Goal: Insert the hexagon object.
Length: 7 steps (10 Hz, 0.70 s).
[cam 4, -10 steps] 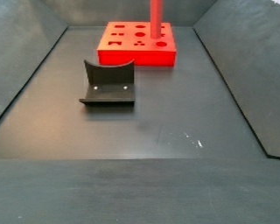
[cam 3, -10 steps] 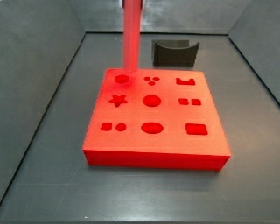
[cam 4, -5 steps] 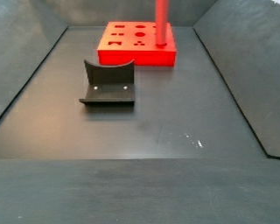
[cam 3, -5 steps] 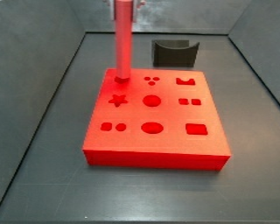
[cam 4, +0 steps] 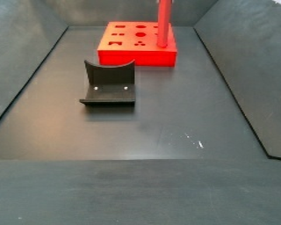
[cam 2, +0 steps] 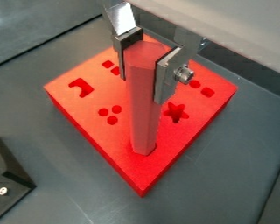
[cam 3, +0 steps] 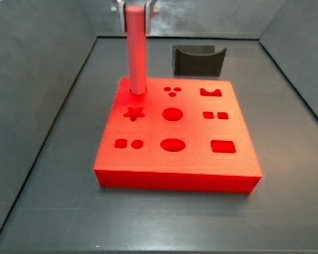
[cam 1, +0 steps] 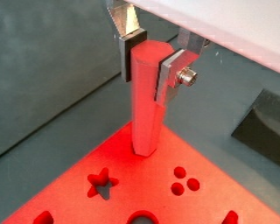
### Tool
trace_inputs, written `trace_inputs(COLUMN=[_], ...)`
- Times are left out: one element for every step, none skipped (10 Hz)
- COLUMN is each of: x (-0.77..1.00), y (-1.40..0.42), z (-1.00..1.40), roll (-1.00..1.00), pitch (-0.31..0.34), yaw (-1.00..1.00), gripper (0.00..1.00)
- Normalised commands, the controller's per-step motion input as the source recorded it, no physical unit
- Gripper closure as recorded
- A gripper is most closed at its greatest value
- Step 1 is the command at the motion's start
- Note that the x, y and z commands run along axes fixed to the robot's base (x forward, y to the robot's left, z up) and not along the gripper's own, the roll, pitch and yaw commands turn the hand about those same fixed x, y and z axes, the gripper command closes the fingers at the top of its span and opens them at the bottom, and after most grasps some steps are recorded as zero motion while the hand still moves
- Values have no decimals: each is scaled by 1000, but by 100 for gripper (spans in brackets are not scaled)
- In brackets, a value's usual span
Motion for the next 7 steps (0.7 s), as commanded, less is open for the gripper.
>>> trace_inputs(x=[-69,-114,-183,-37,0,0,203], y=[0,-20,-83,-177,-149,-129,-97], z=[-180,-200,-497,-640,-877,-806,-869], roll=[77,27,129,240,184,193,157], pitch=[-100,-160,-229,-211,-91,0,106], yaw=[0,0,0,0,0,0,-31], gripper=[100,100,100,100,100,100,100])
